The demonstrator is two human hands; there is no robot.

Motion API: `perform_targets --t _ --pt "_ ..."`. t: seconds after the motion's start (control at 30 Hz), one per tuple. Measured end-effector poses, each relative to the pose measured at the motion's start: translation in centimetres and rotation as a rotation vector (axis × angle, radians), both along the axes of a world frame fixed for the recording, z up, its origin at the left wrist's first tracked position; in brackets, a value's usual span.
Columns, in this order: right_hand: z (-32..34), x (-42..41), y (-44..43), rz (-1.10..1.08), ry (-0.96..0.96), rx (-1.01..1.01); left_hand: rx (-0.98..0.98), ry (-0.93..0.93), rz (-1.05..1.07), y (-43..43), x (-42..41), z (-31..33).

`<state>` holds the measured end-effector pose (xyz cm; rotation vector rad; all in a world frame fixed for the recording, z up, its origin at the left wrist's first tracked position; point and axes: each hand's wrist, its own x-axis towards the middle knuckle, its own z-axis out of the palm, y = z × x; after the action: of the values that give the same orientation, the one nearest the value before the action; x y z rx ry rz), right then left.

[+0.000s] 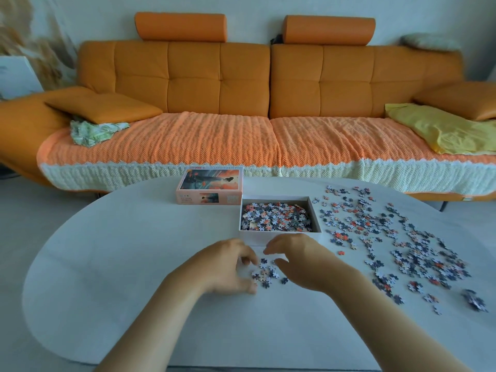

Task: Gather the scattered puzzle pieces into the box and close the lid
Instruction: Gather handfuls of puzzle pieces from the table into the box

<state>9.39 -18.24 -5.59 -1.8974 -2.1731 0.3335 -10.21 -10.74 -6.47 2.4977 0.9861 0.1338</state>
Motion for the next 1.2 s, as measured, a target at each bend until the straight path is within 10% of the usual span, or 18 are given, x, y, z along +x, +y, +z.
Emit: perform_targets --t 1.2 --pt "0.0 -1.0 -1.5 -0.177 0.152 -0.138 -0.005 -0.119 0.024 -2.3 2.8 -1.2"
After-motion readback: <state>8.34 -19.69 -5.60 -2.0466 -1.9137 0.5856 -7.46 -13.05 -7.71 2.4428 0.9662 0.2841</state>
